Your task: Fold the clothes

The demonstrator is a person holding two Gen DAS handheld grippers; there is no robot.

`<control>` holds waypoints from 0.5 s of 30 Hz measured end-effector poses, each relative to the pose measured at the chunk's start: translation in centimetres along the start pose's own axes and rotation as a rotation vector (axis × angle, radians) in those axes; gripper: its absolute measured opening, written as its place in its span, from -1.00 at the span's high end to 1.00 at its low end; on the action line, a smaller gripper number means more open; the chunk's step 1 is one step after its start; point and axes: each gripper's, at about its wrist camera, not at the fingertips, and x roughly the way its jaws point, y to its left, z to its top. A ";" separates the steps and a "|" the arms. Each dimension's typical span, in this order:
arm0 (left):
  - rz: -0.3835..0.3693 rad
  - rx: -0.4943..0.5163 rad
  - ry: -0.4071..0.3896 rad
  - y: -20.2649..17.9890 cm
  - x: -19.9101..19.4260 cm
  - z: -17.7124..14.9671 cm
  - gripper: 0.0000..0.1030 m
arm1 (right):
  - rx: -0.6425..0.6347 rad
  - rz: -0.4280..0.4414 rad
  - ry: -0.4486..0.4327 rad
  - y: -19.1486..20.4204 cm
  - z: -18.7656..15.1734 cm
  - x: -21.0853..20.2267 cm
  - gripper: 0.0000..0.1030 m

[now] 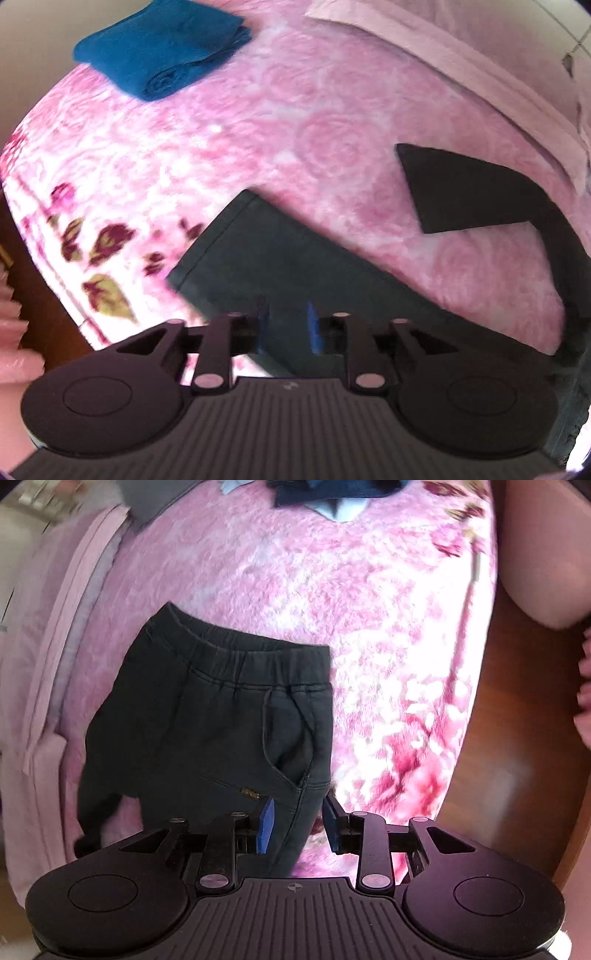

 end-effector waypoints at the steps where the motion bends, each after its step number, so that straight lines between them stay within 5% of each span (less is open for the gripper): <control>1: 0.011 0.000 0.003 0.1 0.4 -0.6 0.30 | -0.024 0.006 -0.003 -0.1 -0.1 0.2 0.34; 4: -0.007 -0.039 0.018 0.9 1.7 -2.1 0.30 | -0.090 0.025 -0.013 -0.7 -0.2 1.5 0.13; 6: -0.015 -0.072 0.032 1.7 2.9 -2.9 0.30 | -0.129 0.025 -0.021 -1.2 0.0 2.7 -0.19; 15: 0.017 -0.227 0.001 4.6 7.2 -4.7 0.12 | -0.142 0.027 -0.063 -5.4 3.7 7.7 -0.21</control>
